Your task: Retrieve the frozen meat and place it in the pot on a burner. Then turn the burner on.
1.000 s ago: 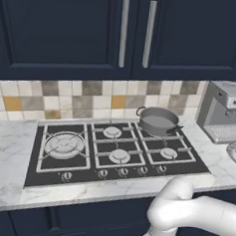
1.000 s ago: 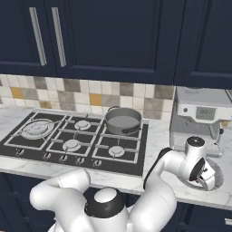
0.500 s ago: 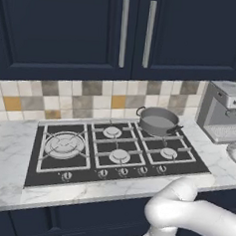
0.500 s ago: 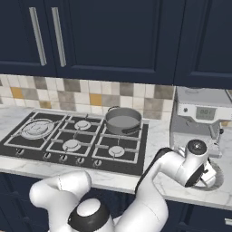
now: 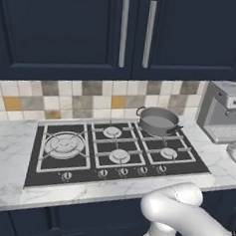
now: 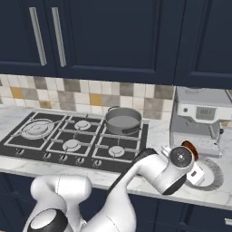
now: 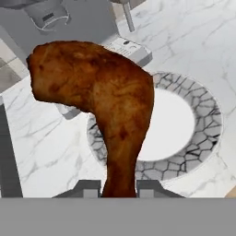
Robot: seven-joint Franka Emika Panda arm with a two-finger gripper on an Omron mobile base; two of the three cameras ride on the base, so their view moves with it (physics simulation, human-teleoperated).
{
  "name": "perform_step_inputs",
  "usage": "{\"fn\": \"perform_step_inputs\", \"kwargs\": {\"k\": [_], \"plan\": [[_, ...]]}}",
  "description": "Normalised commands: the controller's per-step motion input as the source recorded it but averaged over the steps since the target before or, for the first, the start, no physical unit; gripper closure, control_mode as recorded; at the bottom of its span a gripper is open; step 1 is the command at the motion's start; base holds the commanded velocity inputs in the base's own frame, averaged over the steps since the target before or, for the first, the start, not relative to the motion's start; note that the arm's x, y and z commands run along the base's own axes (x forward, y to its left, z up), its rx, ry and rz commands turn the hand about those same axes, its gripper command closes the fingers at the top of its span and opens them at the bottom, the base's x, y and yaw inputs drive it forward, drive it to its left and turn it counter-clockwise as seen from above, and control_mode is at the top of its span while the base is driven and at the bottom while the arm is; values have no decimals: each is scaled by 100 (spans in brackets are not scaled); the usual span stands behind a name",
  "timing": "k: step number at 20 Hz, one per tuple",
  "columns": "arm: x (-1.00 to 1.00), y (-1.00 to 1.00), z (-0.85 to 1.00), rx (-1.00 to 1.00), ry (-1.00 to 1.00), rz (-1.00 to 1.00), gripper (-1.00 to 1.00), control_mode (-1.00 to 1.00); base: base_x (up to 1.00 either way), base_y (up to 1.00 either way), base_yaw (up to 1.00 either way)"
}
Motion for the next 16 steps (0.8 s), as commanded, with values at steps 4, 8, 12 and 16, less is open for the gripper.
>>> {"fn": "perform_step_inputs", "kwargs": {"k": [4, 8, 12, 16], "plan": [[-17, 80, 20, -12, -1, 10, 100, -100, 0, 0, 0], [5, 100, 20, -17, 0, 9, 100, -100, 0, 0, 0], [10, 81, 10, -16, -3, 8, 100, -100, 0, 0, 0], [13, 55, 6, -11, -10, 16, 100, -100, 0, 0, 0]]}}
